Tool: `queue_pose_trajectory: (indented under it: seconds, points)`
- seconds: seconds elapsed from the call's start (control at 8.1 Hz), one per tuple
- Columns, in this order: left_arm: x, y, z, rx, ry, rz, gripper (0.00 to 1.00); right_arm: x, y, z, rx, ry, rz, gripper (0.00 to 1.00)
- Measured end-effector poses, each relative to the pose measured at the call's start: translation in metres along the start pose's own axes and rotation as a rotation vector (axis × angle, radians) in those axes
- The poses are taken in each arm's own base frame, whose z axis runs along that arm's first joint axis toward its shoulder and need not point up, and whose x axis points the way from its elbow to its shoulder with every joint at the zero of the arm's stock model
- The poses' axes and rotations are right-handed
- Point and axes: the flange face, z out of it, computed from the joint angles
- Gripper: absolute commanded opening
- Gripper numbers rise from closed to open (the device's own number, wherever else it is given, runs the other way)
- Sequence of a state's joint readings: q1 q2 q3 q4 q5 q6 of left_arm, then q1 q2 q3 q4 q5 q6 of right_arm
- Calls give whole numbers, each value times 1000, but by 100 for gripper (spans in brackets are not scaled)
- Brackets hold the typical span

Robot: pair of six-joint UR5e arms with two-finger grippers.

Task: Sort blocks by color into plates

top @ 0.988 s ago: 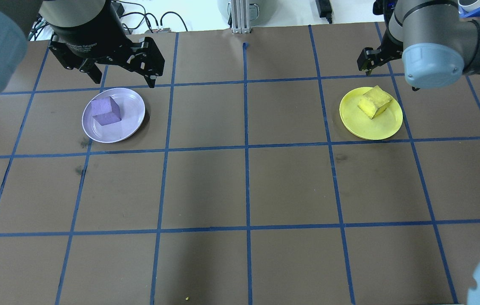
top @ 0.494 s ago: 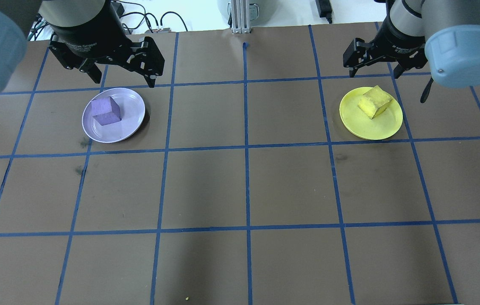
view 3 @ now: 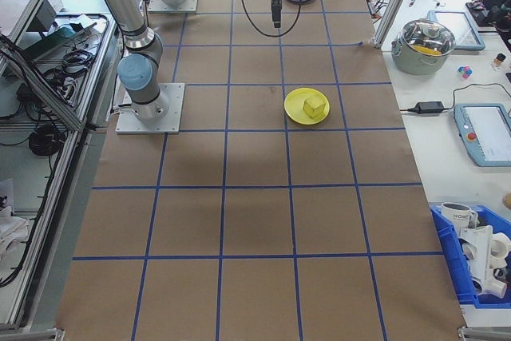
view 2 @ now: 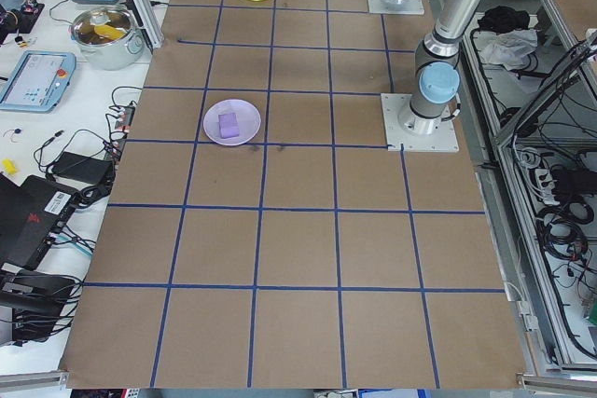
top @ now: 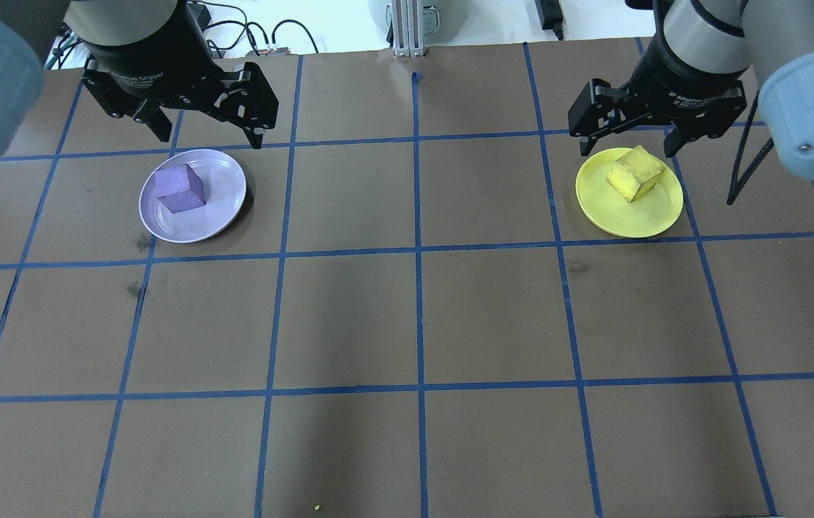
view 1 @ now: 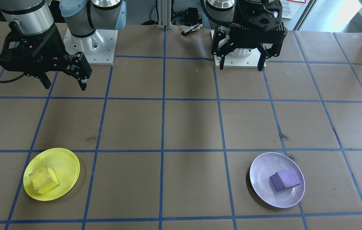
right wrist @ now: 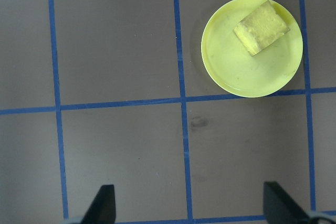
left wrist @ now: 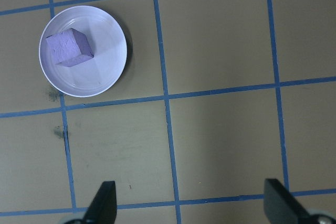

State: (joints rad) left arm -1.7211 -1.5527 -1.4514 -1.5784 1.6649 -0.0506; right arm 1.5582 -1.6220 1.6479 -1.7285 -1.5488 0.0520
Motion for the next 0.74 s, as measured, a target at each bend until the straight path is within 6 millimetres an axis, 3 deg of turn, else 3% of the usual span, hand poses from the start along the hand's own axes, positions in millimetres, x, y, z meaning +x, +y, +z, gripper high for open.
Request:
queue_pose_trajectory:
  seconds: [0.74]
  points:
    - [0,5,4,-8,0,3,100,-7,8,4,-20,-7,-29,100]
